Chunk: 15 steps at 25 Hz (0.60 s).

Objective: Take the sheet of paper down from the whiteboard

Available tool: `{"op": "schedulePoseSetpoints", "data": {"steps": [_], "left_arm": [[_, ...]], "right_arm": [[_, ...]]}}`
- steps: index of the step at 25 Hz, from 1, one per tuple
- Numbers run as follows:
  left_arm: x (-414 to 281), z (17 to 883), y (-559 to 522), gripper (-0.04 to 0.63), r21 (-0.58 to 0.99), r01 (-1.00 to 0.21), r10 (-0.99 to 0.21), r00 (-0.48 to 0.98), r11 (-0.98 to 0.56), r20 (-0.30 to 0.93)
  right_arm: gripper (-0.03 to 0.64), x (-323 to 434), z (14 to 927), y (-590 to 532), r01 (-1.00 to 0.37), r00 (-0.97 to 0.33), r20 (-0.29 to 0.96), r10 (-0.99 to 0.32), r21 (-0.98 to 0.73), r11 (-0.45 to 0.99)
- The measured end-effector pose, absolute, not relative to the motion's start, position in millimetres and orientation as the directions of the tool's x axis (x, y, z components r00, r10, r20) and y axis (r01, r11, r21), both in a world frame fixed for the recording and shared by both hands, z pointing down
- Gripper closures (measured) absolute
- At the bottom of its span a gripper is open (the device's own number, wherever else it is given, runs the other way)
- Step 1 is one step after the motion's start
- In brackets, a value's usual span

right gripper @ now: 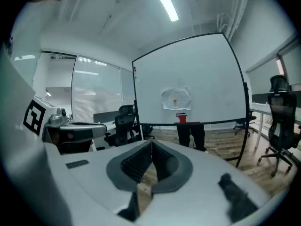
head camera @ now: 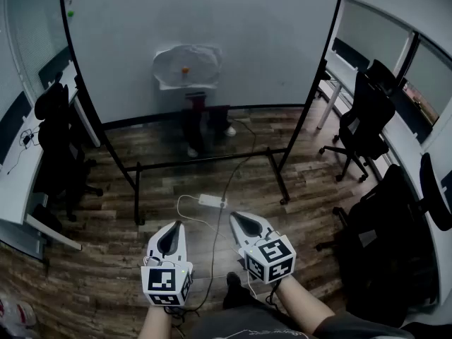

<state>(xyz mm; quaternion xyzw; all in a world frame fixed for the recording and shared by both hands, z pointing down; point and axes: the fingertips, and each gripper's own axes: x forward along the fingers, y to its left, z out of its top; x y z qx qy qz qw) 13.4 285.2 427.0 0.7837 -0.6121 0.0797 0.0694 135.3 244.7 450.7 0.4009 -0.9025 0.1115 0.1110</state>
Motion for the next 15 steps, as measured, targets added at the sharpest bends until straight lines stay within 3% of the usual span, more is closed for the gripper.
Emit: {"op": "schedulePoseSetpoints", "data": {"steps": [15], "left_arm": [[35, 435, 218, 0.580, -0.021, -0.973, -0.944, 0.215, -0.228, 0.252]], "right_arm": [[0.594, 145, 459, 178, -0.703, -0.707, 0.279, -0.649, -0.186, 0.686]]}}
